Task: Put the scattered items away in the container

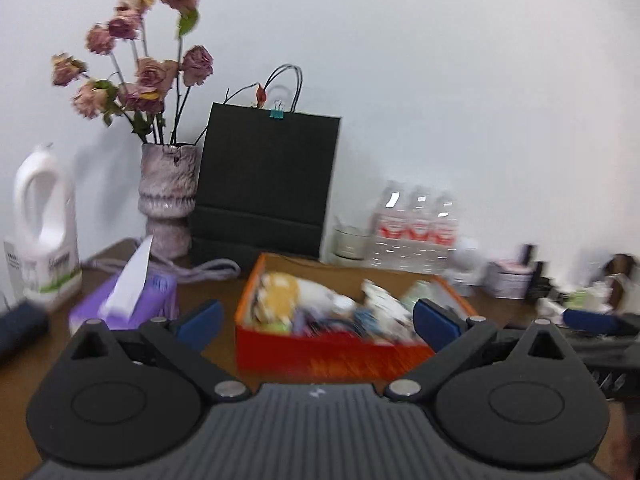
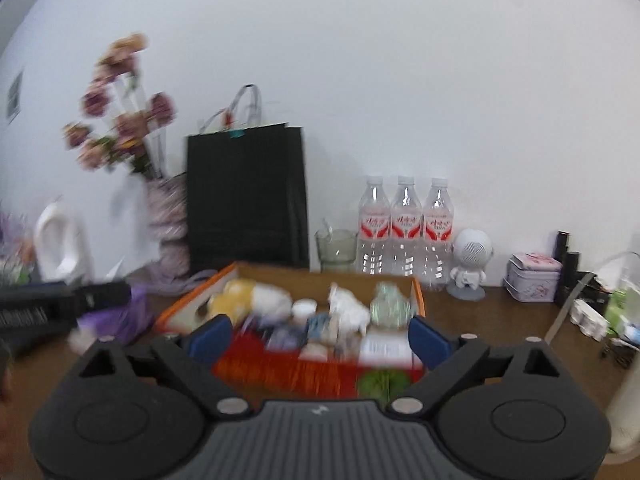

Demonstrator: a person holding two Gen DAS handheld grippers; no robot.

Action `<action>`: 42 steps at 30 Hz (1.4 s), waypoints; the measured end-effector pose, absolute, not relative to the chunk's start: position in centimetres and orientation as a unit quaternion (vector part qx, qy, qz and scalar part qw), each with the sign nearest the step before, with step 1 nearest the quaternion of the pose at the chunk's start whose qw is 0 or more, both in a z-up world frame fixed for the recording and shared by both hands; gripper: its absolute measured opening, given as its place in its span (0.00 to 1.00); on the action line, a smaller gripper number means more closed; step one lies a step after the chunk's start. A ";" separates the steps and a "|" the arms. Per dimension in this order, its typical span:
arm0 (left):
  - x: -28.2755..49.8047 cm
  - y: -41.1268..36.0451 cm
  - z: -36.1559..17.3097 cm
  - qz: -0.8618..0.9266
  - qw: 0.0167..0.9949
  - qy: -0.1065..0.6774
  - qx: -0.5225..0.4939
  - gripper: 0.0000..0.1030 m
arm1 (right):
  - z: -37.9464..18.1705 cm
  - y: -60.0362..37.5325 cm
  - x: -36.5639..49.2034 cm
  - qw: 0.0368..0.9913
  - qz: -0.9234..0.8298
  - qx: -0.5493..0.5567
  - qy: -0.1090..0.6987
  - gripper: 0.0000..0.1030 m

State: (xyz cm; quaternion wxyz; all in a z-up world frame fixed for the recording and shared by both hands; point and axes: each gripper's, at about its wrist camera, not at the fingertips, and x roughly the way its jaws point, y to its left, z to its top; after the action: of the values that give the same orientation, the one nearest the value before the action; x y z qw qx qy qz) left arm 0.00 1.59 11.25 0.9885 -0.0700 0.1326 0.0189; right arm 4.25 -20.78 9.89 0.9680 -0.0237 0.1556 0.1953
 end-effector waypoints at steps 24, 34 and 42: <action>-15.5 -1.2 7.4 0.013 0.989 0.146 -0.018 1.00 | 4.7 -23.0 -12.5 0.960 0.202 -0.056 0.185 1.00; -11.9 -1.0 4.7 0.016 0.978 0.203 -0.036 1.00 | 3.0 -22.0 -9.1 0.955 0.185 -0.028 0.229 1.00; -6.3 -0.6 2.4 0.029 0.960 0.279 -0.019 1.00 | 1.7 -20.2 -3.4 0.940 0.179 0.001 0.290 1.00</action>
State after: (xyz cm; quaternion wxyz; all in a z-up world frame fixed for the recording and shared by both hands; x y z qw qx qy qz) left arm -6.27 -0.63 2.44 0.9598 -0.0188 0.2785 0.0292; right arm -3.38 -20.24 1.69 0.9400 0.0008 0.2902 0.1794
